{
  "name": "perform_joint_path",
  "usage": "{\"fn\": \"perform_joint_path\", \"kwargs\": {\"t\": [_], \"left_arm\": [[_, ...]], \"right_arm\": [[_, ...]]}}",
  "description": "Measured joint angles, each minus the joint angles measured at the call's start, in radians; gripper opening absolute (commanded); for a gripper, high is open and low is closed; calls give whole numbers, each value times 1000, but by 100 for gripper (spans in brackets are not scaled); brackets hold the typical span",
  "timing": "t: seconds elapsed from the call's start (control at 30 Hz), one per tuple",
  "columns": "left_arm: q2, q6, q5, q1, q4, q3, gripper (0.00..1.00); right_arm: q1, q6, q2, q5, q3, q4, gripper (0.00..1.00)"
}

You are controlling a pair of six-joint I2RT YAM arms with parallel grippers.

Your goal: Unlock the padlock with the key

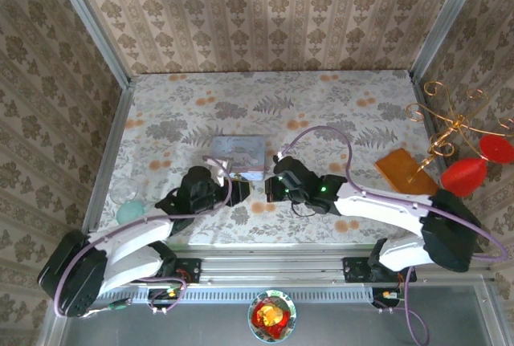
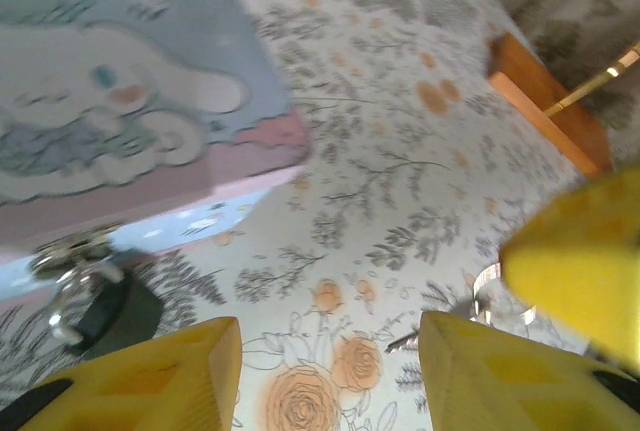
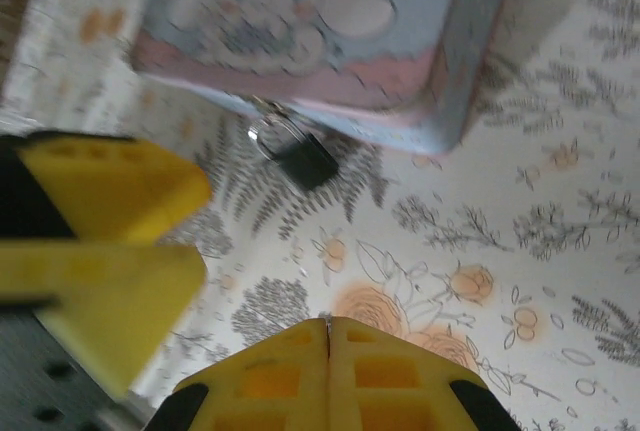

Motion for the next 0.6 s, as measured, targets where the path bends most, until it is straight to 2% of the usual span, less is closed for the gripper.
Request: {"fn": "perform_joint_path", "kwargs": {"t": [0.13,0.27,0.6], "left_arm": [[-65,134,29,-47,71,-27,46],[-78,256,41,-88,222,-83,48],[-78,468,52,-163,340,-96,45]], "right_arm": [[-2,-45,-79,-11,16,-40,0],[-2,-78,-134,-29,46,-71,0],[-1,-119,-198,-116,80,-79,0]]}}
